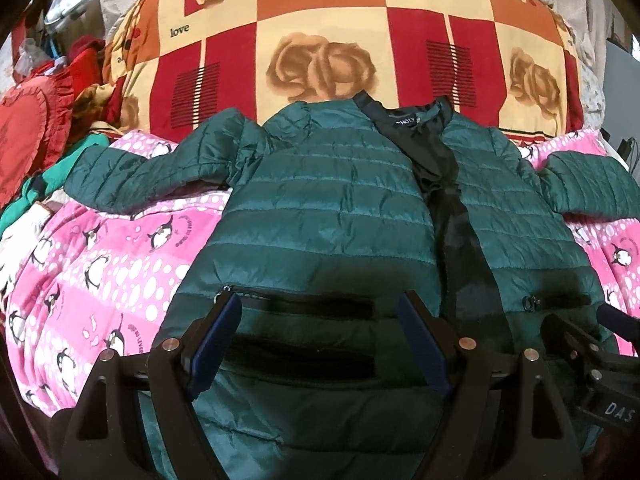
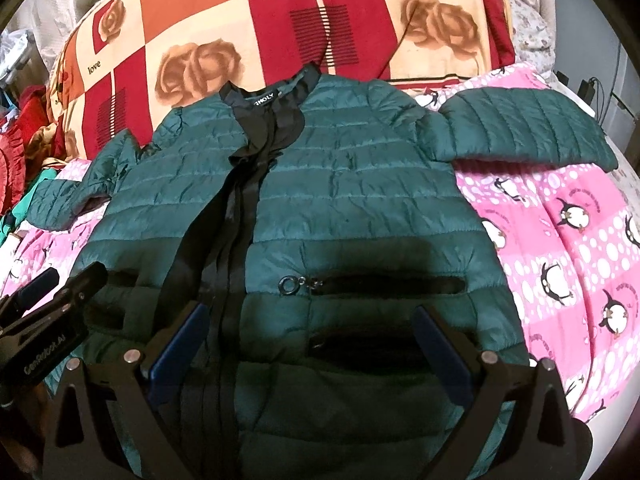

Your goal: Fold large clothes

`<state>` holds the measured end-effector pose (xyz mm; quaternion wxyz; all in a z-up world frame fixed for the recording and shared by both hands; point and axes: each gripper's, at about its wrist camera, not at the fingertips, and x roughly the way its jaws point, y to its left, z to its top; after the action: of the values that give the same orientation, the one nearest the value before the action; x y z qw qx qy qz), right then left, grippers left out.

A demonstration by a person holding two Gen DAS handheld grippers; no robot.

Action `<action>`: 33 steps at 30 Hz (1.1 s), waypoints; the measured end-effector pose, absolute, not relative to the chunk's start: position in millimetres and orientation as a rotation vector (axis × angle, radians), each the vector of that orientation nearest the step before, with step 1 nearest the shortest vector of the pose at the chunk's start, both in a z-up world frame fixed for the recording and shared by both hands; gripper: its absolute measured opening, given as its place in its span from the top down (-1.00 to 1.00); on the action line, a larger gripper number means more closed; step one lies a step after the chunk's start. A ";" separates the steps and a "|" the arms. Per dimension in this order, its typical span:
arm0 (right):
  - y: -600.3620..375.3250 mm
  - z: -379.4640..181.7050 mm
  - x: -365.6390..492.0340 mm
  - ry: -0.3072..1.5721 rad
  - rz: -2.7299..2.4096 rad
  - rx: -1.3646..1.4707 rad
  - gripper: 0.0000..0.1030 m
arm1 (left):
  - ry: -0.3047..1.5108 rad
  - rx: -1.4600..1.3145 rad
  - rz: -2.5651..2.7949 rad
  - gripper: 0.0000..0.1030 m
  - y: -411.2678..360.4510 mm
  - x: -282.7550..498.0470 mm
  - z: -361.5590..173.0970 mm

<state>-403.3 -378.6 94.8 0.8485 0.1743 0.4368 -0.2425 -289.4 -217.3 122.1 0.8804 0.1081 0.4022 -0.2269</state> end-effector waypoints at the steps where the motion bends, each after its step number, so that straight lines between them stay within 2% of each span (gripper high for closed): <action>1: -379.8 94.0 -402.3 0.940 -0.513 0.368 -0.99 | 0.840 0.228 -0.472 0.08 -218.0 -289.0 121.4; 33: -385.6 90.8 -375.6 0.946 -0.499 0.374 -0.99 | 0.882 0.228 -0.449 0.08 -219.2 -270.8 109.0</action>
<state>-375.6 -385.6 90.8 0.8438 0.1771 0.4479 -0.2365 -270.8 -219.2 109.0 0.8737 0.1090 0.4225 -0.2150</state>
